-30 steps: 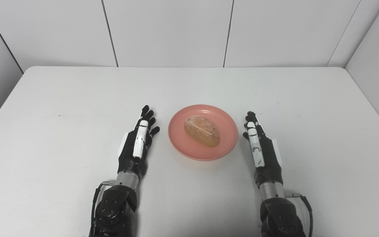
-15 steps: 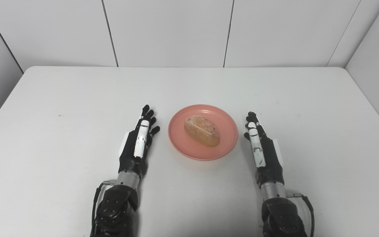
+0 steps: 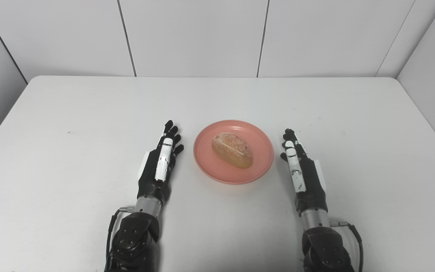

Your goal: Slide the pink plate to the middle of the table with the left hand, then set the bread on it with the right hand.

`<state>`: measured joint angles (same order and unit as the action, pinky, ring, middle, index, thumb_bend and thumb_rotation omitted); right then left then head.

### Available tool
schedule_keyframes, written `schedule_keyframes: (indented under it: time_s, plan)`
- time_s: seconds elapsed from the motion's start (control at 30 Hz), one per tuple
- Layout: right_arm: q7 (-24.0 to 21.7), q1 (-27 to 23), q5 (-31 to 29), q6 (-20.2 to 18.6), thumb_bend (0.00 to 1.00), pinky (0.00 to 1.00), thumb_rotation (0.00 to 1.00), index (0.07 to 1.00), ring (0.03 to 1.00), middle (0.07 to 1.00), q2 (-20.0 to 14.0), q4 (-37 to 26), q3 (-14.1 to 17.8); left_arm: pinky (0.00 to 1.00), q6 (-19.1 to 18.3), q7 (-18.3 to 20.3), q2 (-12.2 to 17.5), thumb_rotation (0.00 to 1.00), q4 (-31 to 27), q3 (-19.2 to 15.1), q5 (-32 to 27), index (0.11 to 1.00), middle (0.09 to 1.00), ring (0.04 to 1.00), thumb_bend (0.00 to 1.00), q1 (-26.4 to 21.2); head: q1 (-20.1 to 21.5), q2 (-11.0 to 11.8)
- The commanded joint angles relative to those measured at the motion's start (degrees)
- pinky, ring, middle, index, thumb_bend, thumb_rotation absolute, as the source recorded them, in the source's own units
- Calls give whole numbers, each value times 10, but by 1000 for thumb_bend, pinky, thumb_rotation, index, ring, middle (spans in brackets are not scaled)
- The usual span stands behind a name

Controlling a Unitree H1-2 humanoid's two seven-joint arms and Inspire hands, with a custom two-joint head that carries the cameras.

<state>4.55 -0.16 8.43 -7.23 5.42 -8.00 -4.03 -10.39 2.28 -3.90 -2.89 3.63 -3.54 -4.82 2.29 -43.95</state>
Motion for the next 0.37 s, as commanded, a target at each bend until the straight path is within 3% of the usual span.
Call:
schedule_keyframes:
  time_s: [0.0,0.33]
  plan:
    - [0,-15,3,6,191,891,1000,922,933,933,0,-13,-2,988,8,-1,-4,1000,-4,4,6,990,995,986,343,-16,0,0]
    - [-2,-17,-3,11,202,904,1000,927,940,938,-2,-7,0,985,5,-2,-4,1000,-6,4,7,986,990,983,342,-16,-1,0]
